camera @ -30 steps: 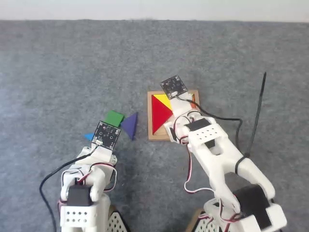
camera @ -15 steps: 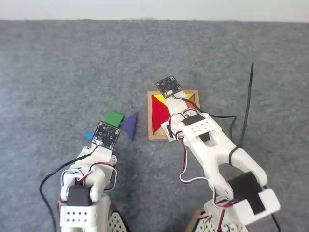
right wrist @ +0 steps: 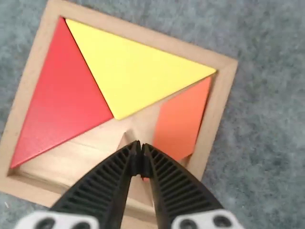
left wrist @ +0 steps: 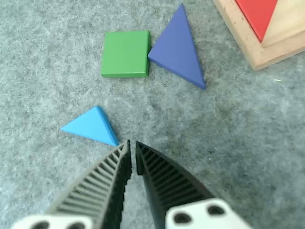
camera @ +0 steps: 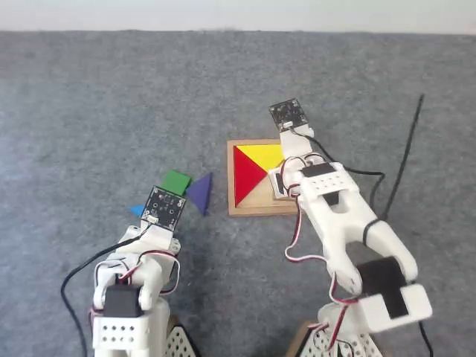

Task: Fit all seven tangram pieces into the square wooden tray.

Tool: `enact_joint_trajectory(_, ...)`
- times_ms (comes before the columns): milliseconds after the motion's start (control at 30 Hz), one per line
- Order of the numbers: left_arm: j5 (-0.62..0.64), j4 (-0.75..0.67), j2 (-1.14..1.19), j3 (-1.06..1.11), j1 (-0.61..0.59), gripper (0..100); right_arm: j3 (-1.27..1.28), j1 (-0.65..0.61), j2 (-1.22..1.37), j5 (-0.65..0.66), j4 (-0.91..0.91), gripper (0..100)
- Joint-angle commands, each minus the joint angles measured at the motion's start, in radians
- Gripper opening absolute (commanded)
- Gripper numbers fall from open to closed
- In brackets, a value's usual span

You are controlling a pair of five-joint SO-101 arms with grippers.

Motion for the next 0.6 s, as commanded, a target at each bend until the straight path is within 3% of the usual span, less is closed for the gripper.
enact_joint_trajectory(0,-0.011,0.003,-0.023,-0.007,-0.005,2,-0.069,0.002,0.012,0.006,0.010,0.9)
enact_joint_trajectory(133,-0.011,0.003,-0.023,-0.007,-0.005,2,-0.026,-0.028,-0.105,0.006,0.091,0.9)
enact_joint_trajectory(300,-0.011,0.003,-0.023,-0.007,-0.005,2,0.138,-0.079,-0.236,0.008,0.022,0.9)
enact_joint_trajectory(567,-0.011,0.003,-0.023,-0.007,-0.005,2,0.117,-0.093,-0.153,0.006,0.030,0.9)
